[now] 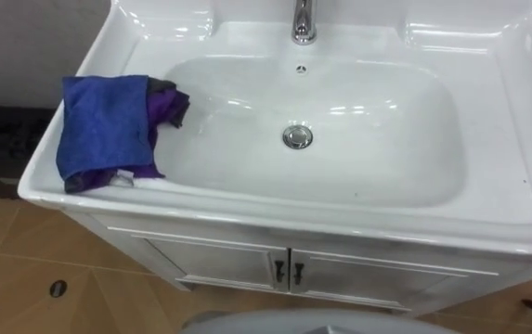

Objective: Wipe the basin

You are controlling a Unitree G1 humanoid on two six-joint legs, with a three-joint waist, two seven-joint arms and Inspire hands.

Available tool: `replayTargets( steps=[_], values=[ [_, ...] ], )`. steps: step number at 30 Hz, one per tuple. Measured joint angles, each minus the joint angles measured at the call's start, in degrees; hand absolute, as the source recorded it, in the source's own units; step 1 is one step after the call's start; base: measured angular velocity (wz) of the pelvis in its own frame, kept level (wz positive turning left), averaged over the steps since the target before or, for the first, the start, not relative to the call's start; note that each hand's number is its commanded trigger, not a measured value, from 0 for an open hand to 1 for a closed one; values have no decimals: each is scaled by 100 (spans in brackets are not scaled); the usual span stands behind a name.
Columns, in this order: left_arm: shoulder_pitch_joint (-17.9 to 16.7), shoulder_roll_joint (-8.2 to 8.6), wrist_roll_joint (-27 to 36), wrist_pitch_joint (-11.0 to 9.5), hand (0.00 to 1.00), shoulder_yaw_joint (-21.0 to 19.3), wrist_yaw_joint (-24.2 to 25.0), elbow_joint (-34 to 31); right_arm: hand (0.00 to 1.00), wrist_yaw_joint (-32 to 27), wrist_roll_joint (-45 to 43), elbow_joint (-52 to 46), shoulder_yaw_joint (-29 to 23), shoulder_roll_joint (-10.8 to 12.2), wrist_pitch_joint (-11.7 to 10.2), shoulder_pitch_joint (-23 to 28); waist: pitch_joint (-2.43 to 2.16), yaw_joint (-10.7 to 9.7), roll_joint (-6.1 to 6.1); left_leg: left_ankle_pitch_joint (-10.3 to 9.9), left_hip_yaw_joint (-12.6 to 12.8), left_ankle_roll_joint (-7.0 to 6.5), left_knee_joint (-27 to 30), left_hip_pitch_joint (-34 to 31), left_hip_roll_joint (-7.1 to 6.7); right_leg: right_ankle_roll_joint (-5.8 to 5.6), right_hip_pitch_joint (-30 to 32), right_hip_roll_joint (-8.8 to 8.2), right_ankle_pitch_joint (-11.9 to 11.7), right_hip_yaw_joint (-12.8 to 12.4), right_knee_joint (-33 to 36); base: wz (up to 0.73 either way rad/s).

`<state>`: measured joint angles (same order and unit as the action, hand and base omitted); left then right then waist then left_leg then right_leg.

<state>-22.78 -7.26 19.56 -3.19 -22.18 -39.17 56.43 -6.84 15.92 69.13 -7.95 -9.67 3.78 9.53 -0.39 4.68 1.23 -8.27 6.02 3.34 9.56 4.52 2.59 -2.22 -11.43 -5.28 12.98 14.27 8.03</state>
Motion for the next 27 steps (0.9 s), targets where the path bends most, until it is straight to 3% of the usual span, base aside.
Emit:
replayTargets(
  steps=[4, 11, 15, 19, 21, 27],
  values=[
    [72, 28, 9, 166, 0, -9, 213, 600, 0, 0, -2, 160, -1, 1, 0, 4, -4, -9, -22, -10, 14, -15, -5, 4, -22, -5, -5, -20, -1, -1, 21, 0],
    [173, 100, -167, 395, 0, 13, 795, 838, 0, 197, -65, 242, -2, 7, 3, -36, 2, -23, -31, -25, 48, -39, 2, 14, -48, -37, -2, -58, 22, -4, 56, 0],
    [335, 130, -1004, 592, 0, 372, 1323, 987, 0, 380, -71, 440, 59, 12, 4, -167, 13, -27, -38, -31, 30, -46, 26, 2, -54, -43, -1, -65, 28, 13, 54, 1],
    [584, 135, -1609, 685, 0, 786, 1707, 964, 0, 533, -70, 437, 305, 23, -5, -236, 57, -59, -104, -31, 8, -47, 74, -72, -54, -48, 54, -63, 49, 13, 58, 2],
    [717, 136, -1810, 693, 0, 910, 1855, 951, 0, 581, -71, 435, 458, 30, -8, -300, 89, -82, -148, -39, 10, -53, 95, -90, -54, -49, 66, -63, 48, 9, 52, 0],
    [1003, 134, -2203, 697, 0, 1363, 2333, 864, 0, 571, -246, 394, 729, 95, -85, -401, 93, -180, -251, -122, 27, -68, 188, -147, -62, -72, 58, -67, 36, 5, 59, -1]
  ],
)
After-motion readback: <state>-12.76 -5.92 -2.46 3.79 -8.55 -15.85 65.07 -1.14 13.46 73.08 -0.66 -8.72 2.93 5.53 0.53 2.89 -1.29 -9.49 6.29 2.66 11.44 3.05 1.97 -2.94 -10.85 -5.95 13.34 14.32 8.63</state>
